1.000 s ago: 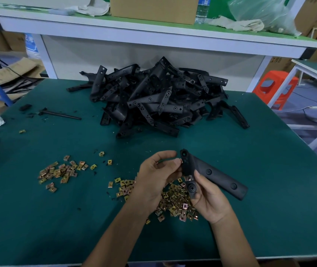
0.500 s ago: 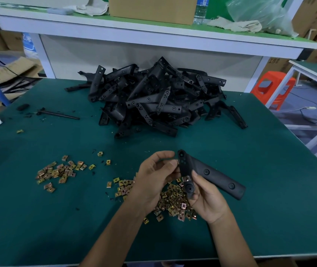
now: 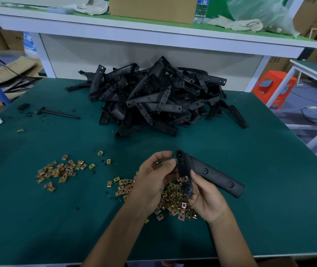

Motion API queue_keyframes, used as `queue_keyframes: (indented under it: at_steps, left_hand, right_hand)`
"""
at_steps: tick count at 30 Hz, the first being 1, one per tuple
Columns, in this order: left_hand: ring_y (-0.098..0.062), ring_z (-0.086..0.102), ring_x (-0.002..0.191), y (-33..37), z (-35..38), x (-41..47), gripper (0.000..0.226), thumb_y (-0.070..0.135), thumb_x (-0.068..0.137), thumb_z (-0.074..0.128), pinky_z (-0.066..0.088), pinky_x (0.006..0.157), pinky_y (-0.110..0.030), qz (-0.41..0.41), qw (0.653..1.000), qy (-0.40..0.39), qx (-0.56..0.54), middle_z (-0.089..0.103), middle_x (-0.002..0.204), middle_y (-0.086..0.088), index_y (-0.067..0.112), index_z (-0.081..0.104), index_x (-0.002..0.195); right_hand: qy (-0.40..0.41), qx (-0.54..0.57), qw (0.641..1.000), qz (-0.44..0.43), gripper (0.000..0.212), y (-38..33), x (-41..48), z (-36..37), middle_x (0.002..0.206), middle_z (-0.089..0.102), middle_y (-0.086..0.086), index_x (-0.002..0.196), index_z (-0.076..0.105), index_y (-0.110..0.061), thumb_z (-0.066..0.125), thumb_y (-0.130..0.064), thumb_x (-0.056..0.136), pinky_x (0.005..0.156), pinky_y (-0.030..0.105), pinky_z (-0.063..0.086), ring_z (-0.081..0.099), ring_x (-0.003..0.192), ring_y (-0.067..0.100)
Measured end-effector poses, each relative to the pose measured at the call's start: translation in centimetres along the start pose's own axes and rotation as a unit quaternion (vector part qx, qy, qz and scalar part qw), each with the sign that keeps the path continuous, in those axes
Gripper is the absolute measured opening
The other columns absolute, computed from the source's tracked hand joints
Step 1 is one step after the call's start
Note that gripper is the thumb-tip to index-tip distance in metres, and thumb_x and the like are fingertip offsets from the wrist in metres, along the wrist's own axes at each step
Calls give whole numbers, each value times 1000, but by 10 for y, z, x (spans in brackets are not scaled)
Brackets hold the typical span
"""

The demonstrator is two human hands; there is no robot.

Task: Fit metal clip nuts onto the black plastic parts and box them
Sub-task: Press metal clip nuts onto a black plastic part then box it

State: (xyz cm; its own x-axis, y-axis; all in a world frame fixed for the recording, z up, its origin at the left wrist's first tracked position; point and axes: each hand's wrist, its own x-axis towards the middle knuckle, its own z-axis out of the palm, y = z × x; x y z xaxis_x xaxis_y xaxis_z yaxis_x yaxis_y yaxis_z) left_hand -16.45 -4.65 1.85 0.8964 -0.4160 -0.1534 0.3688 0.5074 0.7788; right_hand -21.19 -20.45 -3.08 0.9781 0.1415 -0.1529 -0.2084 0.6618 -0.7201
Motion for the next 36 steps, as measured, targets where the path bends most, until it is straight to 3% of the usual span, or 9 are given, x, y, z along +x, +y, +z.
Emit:
queue_keyframes:
  at_steps: [7, 11, 13, 17, 24, 27, 30, 32, 36]
  left_hand:
    - [-22, 72, 88, 0, -2, 0, 19, 0, 93, 64, 58, 75, -28, 7, 1000, -5, 19, 74, 97, -12, 3, 62, 112]
    - [-20, 69, 81, 3, -8, 1, 18, 3, 91, 69, 58, 74, -29, 34, 991, 1, 128, 72, 87, -8, 9, 65, 108]
    - [-21, 69, 80, 6, -10, 2, 21, 4, 91, 70, 59, 77, -31, 37, 986, 1, 165, 72, 87, -12, 14, 68, 108]
    - [-22, 70, 84, 11, -10, 3, 28, 8, 89, 74, 59, 86, -38, 22, 980, -7, 197, 74, 88, -9, 23, 71, 112]
    - [-18, 71, 89, 10, -10, 1, 30, 11, 89, 74, 57, 91, -36, 14, 975, -11, 220, 75, 87, -4, 27, 70, 115]
    - [-19, 72, 88, 11, -9, 0, 29, 12, 90, 73, 58, 88, -35, 18, 975, -6, 222, 77, 92, -6, 25, 70, 116]
    - [-17, 74, 88, 12, -7, -4, 23, 15, 91, 73, 59, 80, -27, 32, 971, -1, 236, 78, 92, -4, 28, 72, 110]
    - [-13, 74, 84, 12, -4, -8, 13, 21, 90, 74, 56, 72, -20, 54, 963, 5, 263, 78, 89, 0, 32, 75, 98]
    - [-6, 73, 85, 11, -1, -17, 10, 30, 89, 73, 55, 71, -16, 88, 939, -14, 332, 77, 91, 10, 38, 75, 94]
  right_hand:
    - [21, -31, 999, 2, 65, 0, 3, -1, 98, 72, 10, 117, 76, -9, 97, -38, 63, 61, 20, 50, 61, 62, 10]
    - [21, -27, 999, 6, 66, -1, 2, 0, 110, 68, 17, 125, 70, -5, 92, -38, 72, 80, 33, 45, 60, 84, 23]
    - [-31, -1, 1000, 5, 49, -2, 0, 3, 97, 75, 10, 127, 68, -3, 80, -30, 87, 68, 24, 58, 71, 76, 16]
    - [-49, -18, 998, 17, 29, -2, -2, 5, 84, 76, 0, 115, 77, -13, 75, -28, 90, 51, 15, 54, 70, 63, 6]
    - [8, -59, 998, 21, 52, 3, 2, 2, 94, 71, 7, 118, 75, -11, 89, -38, 75, 39, 13, 45, 64, 60, 8]
    - [-17, -42, 999, 12, 42, 2, 1, 5, 92, 75, 7, 116, 75, -8, 83, -34, 84, 49, 15, 52, 68, 61, 9]
    - [-2, -69, 998, 0, 51, 3, 0, 6, 109, 73, 14, 121, 73, -8, 86, -37, 81, 82, 35, 52, 62, 88, 29]
    - [44, -94, 994, -24, 63, 3, -1, 7, 115, 70, 15, 120, 74, -11, 93, -42, 70, 87, 36, 41, 54, 97, 29]
    - [57, -80, 994, -56, 67, -1, -13, 12, 114, 70, 16, 122, 73, -10, 94, -42, 67, 81, 35, 52, 64, 94, 23]
